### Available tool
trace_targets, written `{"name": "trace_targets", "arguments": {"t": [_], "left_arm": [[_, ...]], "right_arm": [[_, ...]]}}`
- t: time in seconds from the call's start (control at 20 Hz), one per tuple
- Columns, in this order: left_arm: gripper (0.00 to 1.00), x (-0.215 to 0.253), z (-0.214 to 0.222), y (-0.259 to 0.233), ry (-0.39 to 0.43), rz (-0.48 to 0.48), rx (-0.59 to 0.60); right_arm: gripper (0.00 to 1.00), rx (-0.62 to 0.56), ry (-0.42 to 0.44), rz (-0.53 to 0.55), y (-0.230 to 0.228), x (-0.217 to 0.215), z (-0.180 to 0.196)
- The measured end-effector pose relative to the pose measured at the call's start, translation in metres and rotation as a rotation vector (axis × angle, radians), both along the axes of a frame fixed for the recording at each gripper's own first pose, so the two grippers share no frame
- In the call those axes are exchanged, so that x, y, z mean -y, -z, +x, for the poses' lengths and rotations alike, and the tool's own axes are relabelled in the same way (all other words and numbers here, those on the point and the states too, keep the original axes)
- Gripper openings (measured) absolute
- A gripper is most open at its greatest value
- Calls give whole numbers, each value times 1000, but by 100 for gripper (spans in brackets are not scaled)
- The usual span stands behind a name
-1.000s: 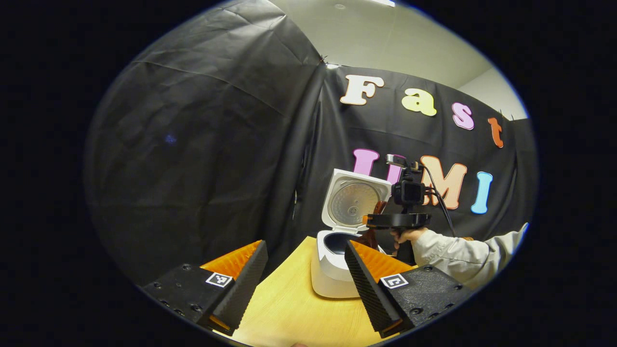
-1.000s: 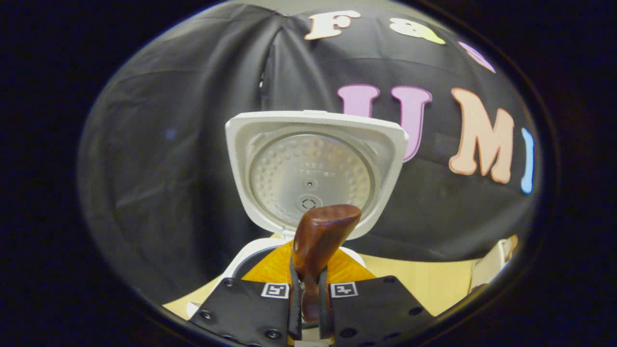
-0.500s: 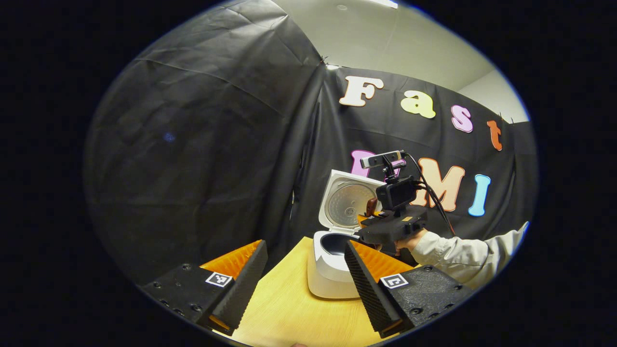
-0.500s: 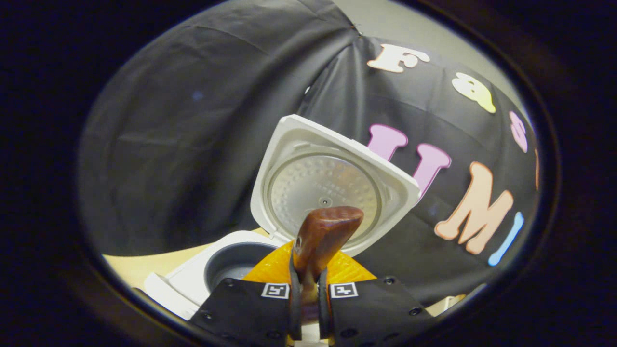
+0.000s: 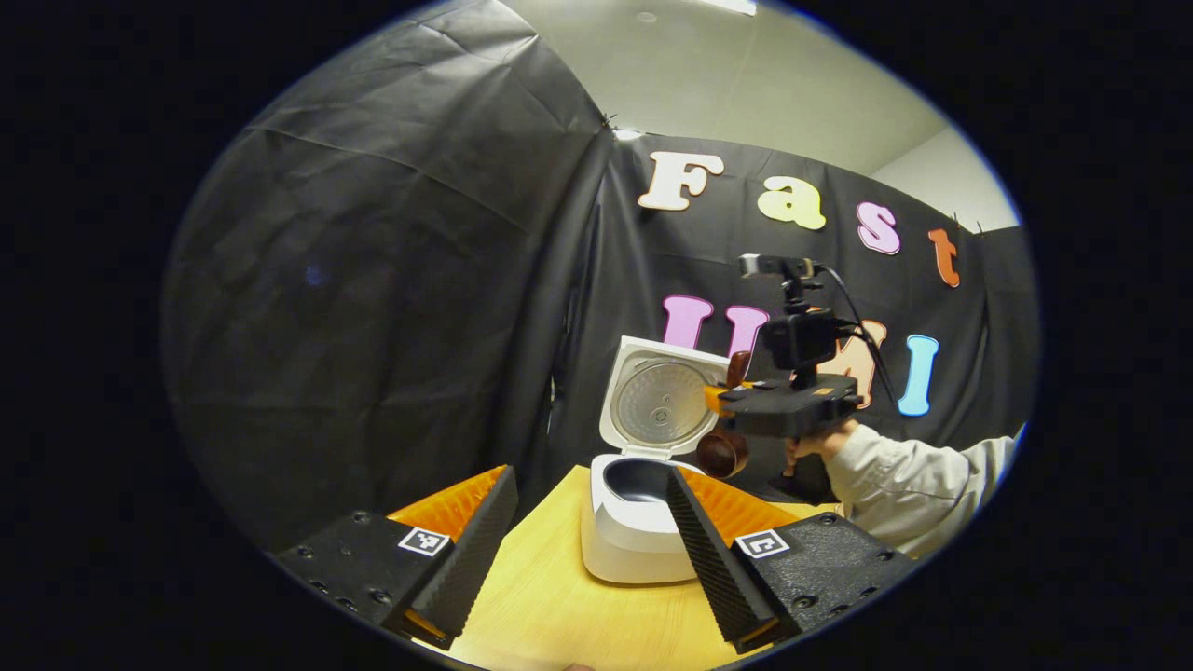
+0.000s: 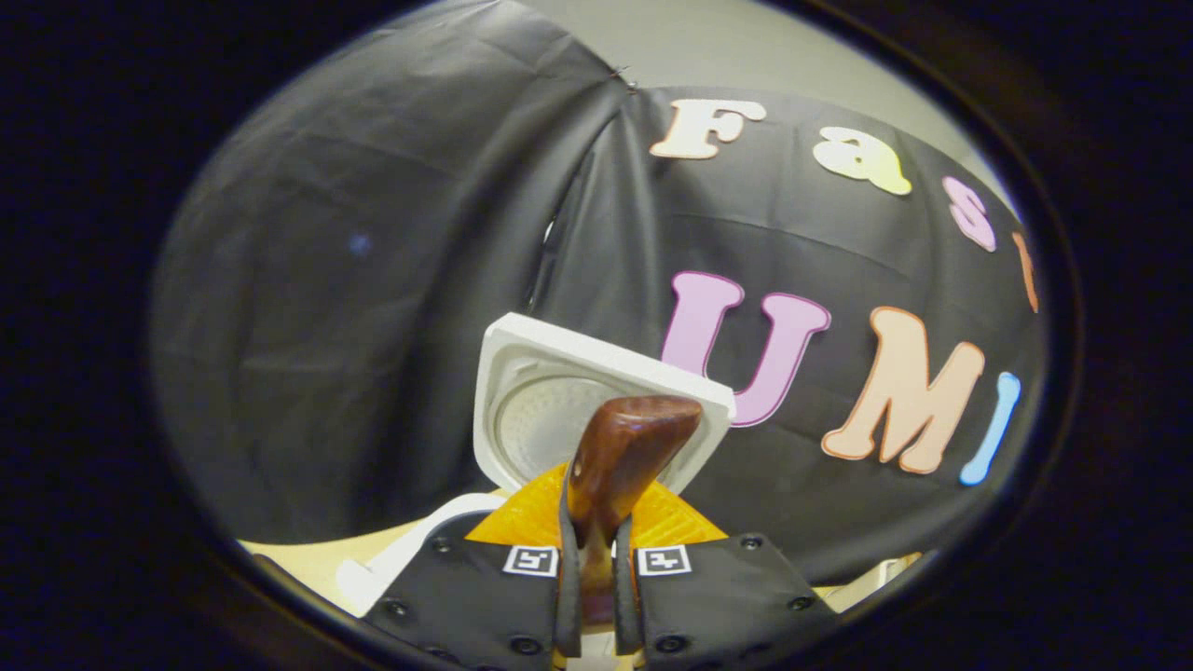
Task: Close the left gripper, press the button to open the rice cooker; take a wooden spoon from the chopstick holder with the right hand, scoop a spoonful of rice and pour it into the rice cooker, then put the wooden spoon back into the chopstick holder.
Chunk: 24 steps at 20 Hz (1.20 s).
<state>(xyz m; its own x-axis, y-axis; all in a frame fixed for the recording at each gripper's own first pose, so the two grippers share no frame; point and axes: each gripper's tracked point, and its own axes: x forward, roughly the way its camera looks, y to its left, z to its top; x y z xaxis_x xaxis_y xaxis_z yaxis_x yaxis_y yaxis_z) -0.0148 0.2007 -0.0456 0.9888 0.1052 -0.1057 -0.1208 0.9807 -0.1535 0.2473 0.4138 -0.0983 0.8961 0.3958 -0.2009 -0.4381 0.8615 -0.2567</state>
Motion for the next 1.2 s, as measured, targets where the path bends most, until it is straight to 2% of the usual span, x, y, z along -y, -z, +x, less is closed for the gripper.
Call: {"name": "trace_targets", "arguments": {"t": [0.05, 0.1, 0.15, 0.25, 0.35, 0.5, 0.55, 0.65, 0.95, 1.0, 1.2], "left_arm": [[92, 3, 3, -2, 4, 5, 3], [95, 6, 6, -5, 10, 9, 6], [92, 9, 9, -7, 15, 14, 12], [95, 16, 15, -15, 27, 27, 28], [92, 22, 20, -20, 37, 43, 35], [94, 34, 32, -28, 51, 52, 43], [92, 37, 36, -30, 55, 60, 45], [94, 44, 46, -36, 62, 74, 49], [94, 75, 68, -60, 106, 111, 84], [92, 83, 69, -62, 118, 112, 87], [94, 117, 70, -66, 172, 108, 101]], "right_arm": [[16, -3, 6, 26, -11, 10, -2], [16, -12, 11, 57, -20, 18, -6], [16, -25, 15, 87, -27, 27, -10], [16, -53, 26, 142, -41, 48, -19], [16, -67, 40, 180, -52, 70, -30], [16, -73, 62, 198, -61, 105, -45], [16, -76, 69, 198, -63, 118, -52], [16, -92, 90, 206, -63, 144, -65], [16, -133, 196, 235, -58, 238, -98], [16, -128, 220, 233, -58, 255, -103], [15, -120, 335, 233, -55, 331, -121]]}}
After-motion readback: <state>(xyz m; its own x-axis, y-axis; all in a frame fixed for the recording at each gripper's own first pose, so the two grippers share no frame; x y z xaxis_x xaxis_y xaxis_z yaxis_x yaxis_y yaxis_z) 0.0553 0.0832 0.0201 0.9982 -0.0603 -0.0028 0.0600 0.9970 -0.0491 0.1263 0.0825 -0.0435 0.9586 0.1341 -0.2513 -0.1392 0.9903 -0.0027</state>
